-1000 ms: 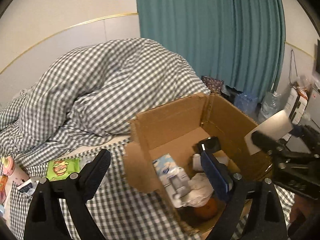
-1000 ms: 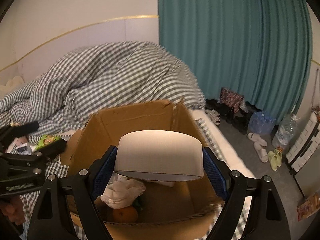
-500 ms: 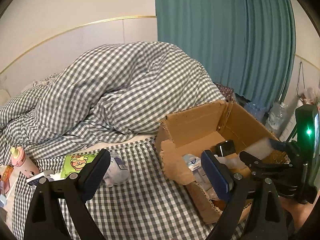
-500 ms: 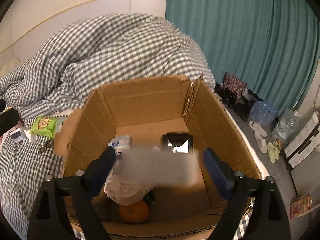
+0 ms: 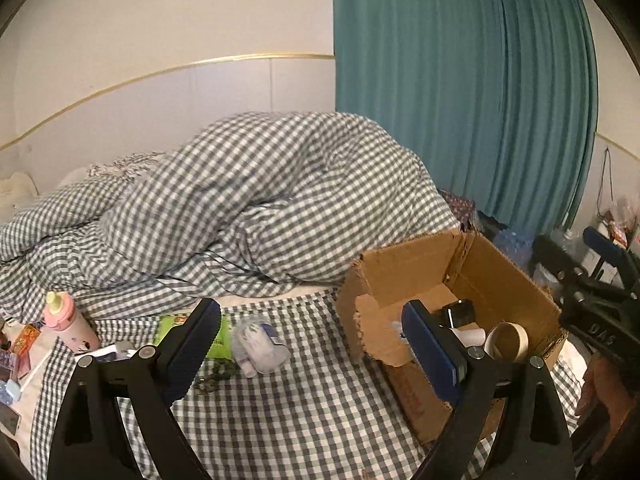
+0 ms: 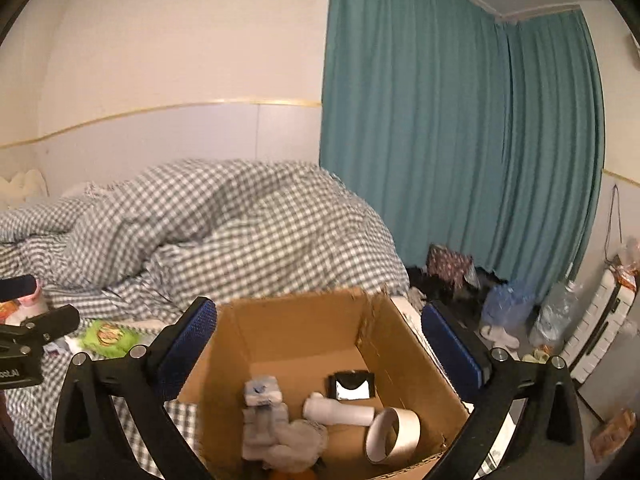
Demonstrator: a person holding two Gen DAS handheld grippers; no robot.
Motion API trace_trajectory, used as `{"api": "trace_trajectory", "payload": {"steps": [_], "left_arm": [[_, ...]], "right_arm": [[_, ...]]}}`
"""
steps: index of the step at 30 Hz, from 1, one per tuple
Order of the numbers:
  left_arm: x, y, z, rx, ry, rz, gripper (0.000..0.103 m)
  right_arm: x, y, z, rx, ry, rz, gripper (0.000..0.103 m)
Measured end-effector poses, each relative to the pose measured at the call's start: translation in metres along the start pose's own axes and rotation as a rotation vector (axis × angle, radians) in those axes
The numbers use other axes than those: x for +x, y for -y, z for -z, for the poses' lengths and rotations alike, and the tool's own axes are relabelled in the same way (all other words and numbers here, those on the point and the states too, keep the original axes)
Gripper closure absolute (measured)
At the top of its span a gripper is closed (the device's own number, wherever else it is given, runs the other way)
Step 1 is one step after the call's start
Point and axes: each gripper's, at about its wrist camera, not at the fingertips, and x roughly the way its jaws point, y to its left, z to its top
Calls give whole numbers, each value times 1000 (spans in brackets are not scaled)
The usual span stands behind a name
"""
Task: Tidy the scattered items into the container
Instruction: 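Move both tools back over the bed toward the pouch and plush bunny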
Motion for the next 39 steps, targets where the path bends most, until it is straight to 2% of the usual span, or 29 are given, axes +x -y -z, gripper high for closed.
{"api": "trace_trajectory", "payload": {"steps": [5, 9, 15, 21, 31, 39], "left_arm": [[-25, -24, -1, -30, 35, -35, 5], [-40, -48, 3, -48, 45, -73, 4], [-58, -90, 15, -79, 48, -142, 2], [-75, -135, 34, -128, 37, -215, 0], [-84, -186, 65, -162, 13, -319, 0], [-79, -210, 81, -181, -8, -323, 0]], "right_arm": [[-13, -23, -8, -10, -1, -47, 0], [-15, -42, -6, 20, -46, -118, 0], [-21, -79, -2, -2, -80, -160, 0], [-22, -113, 19, -27, -154, -243, 0], [-20, -153, 26, -54, -177, -267, 0], [-9, -183, 30, -115, -203, -289, 0]]}}
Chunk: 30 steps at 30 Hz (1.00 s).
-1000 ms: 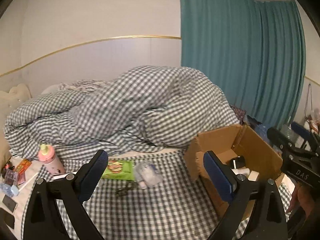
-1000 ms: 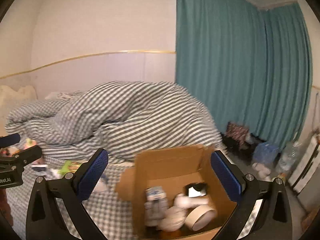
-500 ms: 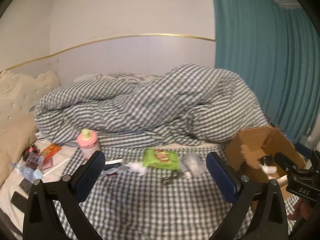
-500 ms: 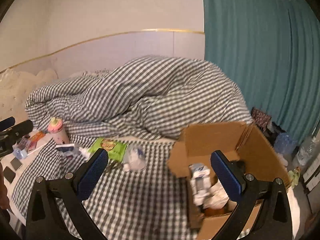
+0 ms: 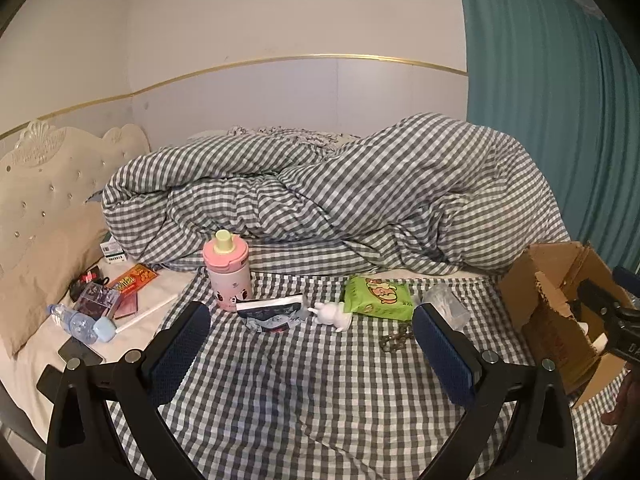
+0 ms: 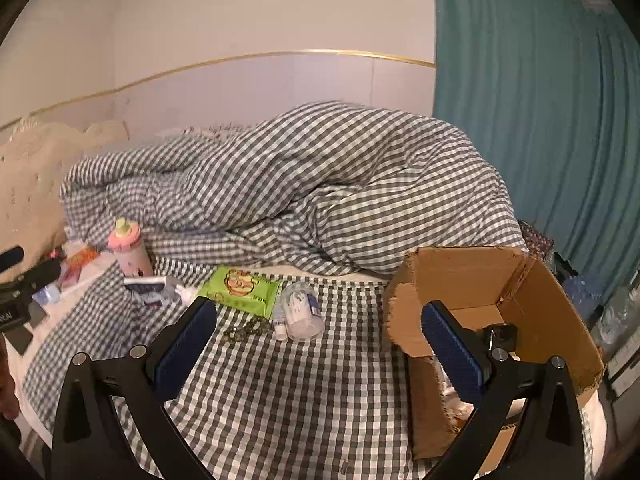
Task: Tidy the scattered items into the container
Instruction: 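Move both tools back over the bed toward the pouch and plush bunny, then grasp the black-and-white printed pouch with the left tool while the right tool grasps the white plush bunny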
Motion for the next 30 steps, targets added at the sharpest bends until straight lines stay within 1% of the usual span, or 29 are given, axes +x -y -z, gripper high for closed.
{"api": "trace_trajectory", "payload": {"steps": [4, 6, 10, 16, 21, 25, 27, 30], "left_arm": [[12, -8, 6, 4, -14, -2, 0], [21, -13, 10, -5, -31, -2, 0], [42, -25, 19, -23, -75, -11, 0], [78, -42, 33, -43, -129, -20, 0], [108, -58, 42, -63, -156, 0, 0], [128, -64, 45, -31, -147, -4, 0], [140, -68, 45, -6, -137, 18, 0], [162, -72, 41, 62, -130, 56, 0]], "right_arm": [[21, -19, 3, -55, -20, -32, 0], [33, -27, 6, -73, -38, -63, 0], [59, -41, 12, -84, -84, -109, 0], [91, -54, 21, -95, -124, -142, 0], [114, -62, 25, -99, -149, -174, 0], [130, -67, 27, -94, -165, -187, 0], [136, -68, 29, -93, -175, -190, 0], [145, -68, 33, -88, -190, -196, 0]]}}
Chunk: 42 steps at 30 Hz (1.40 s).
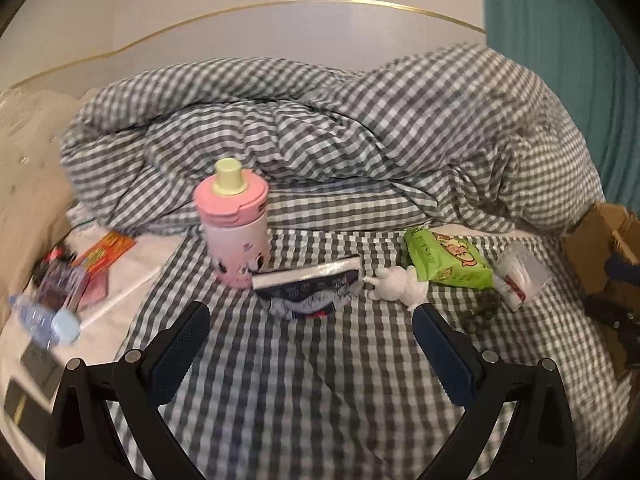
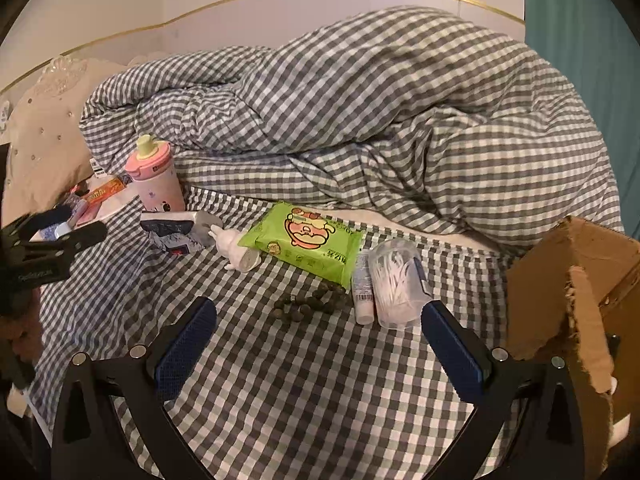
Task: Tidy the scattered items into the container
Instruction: 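Grasp the black-and-white printed pouch with the left tool while the right tool grasps the white plush bunny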
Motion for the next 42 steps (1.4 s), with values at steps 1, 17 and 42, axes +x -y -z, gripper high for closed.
{"api": "trace_trajectory", "payload": {"steps": [1, 17, 42], "left_arm": [[6, 0, -2, 31, 3, 6, 0], [105, 34, -15, 524, -95, 105, 15], [89, -1, -4, 136, -111, 91, 89]], "right_arm": [[3, 1, 0, 2, -4, -1, 0], [39, -1, 7, 13, -57, -15, 0], [110, -28, -18, -10, -141, -135, 0]]}}
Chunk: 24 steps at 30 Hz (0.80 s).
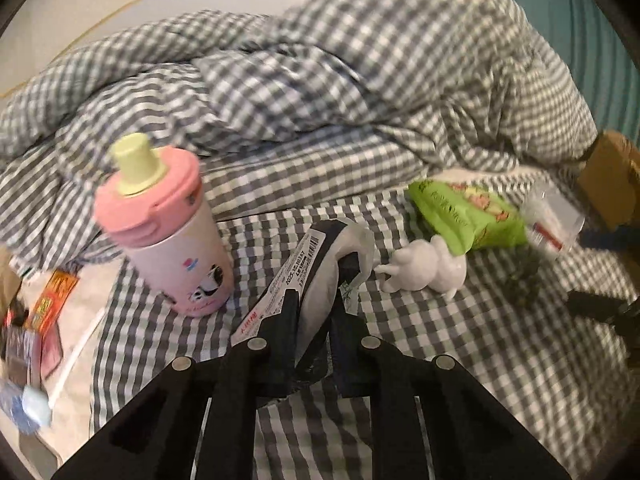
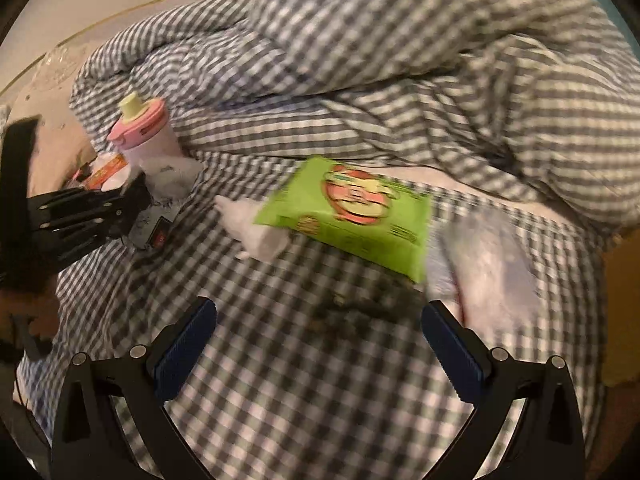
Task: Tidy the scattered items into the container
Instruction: 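Grasp the black-and-white printed pouch with the left tool while the right tool grasps the white plush bunny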
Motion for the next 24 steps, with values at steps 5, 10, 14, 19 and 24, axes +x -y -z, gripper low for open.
{"api": "trace_trajectory", "payload": {"steps": [5, 10, 14, 19, 24], "left_arm": [[-29, -5, 7, -83, 42, -11, 89], [-51, -21, 12, -177, 77, -27, 89], [-63, -35, 16, -239, 101, -44, 89], [-68, -50, 23, -295, 108, -52, 89], [-68, -57, 30, -317, 109, -49, 89]], "right_arm": [[33, -10, -18, -42, -44, -79, 0], [63, -20, -33, -48, -72, -110, 1], [82, -27, -43, -24, -83, -138, 2], [108, -32, -52, 3, -106, -84, 18], [121, -35, -56, -2, -110, -44, 37]]}}
